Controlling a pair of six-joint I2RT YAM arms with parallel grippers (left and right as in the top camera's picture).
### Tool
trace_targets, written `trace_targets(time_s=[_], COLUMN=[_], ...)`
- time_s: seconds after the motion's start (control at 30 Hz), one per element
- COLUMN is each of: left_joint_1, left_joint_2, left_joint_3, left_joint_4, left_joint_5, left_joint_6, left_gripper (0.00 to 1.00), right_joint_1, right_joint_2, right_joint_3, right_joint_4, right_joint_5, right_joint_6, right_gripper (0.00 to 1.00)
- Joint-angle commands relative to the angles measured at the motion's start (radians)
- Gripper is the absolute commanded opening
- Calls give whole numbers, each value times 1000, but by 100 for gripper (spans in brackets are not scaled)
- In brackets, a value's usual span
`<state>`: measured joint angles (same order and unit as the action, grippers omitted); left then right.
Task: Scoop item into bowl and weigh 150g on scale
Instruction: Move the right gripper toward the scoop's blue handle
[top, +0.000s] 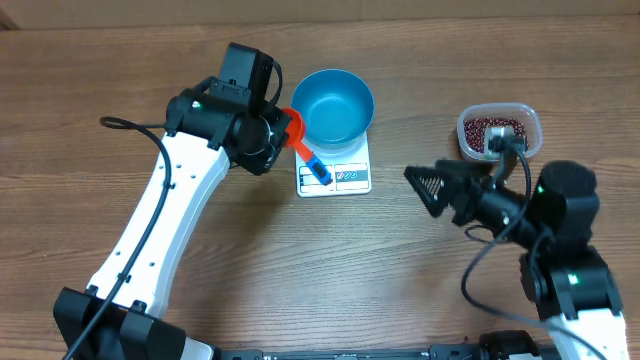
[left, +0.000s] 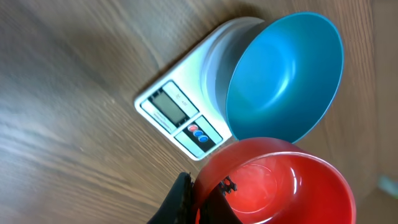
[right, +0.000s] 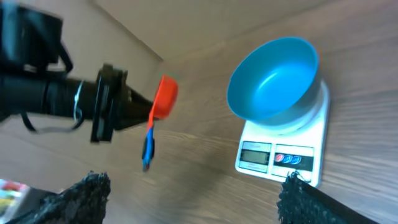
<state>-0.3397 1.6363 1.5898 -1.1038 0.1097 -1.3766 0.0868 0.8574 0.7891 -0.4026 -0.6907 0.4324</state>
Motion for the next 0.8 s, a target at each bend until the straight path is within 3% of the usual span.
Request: trace_targets(time_s=[0.0,0.27,0.77], left_joint_1=[-32,-43,-67], left_joint_2=[-20,-20,-20], left_joint_3=[-5,-5,-5], left_joint_4=[-1,8,-1], left_joint_5=[39,98,90], left_joint_6=[-197,-329,-352], left_gripper=[4,4,4], right_joint_1=[22,136,285], right_joint_2=[86,255,283], right_joint_3=[27,27,27], right_joint_4=[83,327,368], right_joint_5=[-38,-68,147], right_joint_6=[175,236,354], right_gripper=[88,83,80])
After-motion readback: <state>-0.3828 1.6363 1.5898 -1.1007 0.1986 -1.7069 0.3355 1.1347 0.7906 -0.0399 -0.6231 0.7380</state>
